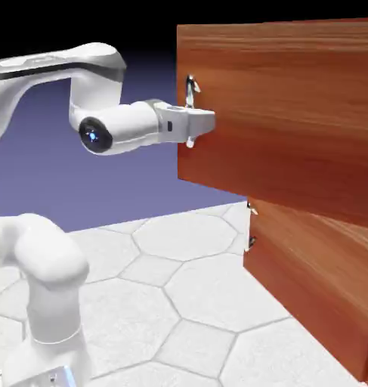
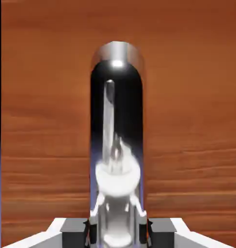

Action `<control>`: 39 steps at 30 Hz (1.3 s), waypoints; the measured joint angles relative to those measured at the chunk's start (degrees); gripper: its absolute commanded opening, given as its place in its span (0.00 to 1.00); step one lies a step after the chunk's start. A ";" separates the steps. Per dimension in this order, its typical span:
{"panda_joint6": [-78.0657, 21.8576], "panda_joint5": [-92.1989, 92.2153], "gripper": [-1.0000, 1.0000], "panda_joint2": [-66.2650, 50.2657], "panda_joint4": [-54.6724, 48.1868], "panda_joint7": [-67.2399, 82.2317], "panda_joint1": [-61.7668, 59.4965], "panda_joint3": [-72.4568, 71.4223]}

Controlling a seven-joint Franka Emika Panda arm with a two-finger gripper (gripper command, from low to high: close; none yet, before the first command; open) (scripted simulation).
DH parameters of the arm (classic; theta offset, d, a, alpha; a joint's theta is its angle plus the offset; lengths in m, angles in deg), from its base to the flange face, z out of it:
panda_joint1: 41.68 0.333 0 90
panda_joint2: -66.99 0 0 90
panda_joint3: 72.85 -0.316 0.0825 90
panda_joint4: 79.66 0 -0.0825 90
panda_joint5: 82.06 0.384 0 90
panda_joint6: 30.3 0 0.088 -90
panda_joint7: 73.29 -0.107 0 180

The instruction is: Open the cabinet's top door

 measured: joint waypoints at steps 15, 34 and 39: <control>-27.85 -36.19 0.00 18.24 7.86 -22.54 -12.92 16.42; -73.85 -67.06 0.00 16.10 -16.68 -25.85 -9.11 52.97; -83.35 -70.73 0.00 14.83 -27.07 -26.85 -1.82 58.50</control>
